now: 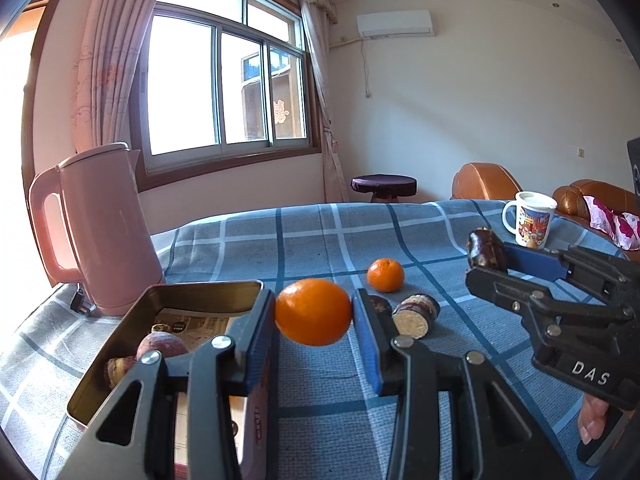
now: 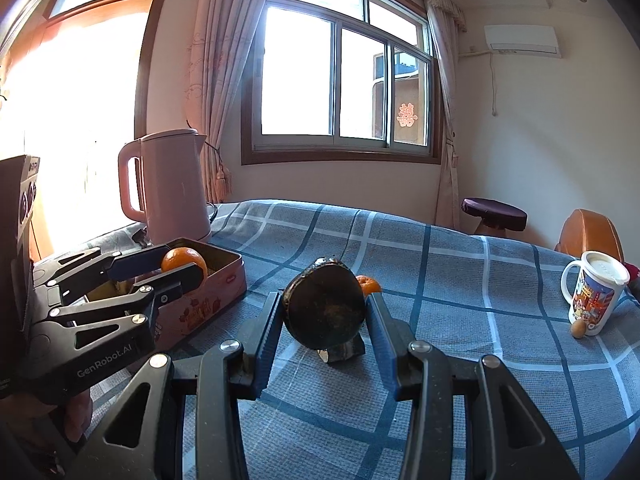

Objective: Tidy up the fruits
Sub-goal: 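Carry the tangerine toward the tin with the left tool while the right tool carries the taro slice, then lower and release the tangerine into the tin while the right tool releases the taro slice there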

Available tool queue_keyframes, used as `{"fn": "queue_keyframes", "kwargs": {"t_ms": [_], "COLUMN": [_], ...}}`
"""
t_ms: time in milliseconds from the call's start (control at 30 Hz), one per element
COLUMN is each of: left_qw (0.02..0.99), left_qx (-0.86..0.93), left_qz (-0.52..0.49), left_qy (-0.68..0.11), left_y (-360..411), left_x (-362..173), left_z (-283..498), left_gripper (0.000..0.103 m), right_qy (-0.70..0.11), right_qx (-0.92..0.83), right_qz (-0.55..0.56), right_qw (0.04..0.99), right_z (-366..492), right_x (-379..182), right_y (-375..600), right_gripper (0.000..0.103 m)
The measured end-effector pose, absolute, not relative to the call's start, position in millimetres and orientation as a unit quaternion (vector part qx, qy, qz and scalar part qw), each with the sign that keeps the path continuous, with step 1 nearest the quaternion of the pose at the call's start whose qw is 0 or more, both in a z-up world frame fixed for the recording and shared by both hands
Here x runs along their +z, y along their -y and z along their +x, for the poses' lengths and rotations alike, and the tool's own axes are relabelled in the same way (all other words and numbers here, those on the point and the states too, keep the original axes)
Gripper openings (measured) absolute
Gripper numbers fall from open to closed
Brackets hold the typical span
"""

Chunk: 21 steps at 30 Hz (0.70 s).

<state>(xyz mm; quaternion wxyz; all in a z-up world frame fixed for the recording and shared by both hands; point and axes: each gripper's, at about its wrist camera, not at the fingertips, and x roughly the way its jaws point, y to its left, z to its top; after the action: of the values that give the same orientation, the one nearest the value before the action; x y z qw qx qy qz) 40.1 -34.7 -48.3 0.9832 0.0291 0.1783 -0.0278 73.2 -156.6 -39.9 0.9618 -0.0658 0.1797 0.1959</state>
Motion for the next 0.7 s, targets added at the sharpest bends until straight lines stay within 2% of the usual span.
{"fn": "queue_keyframes", "kwargs": {"t_ms": [700], "left_qw": [0.982], "left_qx": [0.026], "left_qz": [0.01], "left_qy": [-0.189], "left_y": [-23.5], "left_x": [-42.0], "left_z": [34.6], "left_gripper": [0.041], "right_qy": [-0.177], "right_qx": [0.25], "right_qz": [-0.108], "right_qw": [0.946], "right_z": [76.1], "right_x": [-28.3], "right_y": [91.6], "right_gripper": [0.045]}}
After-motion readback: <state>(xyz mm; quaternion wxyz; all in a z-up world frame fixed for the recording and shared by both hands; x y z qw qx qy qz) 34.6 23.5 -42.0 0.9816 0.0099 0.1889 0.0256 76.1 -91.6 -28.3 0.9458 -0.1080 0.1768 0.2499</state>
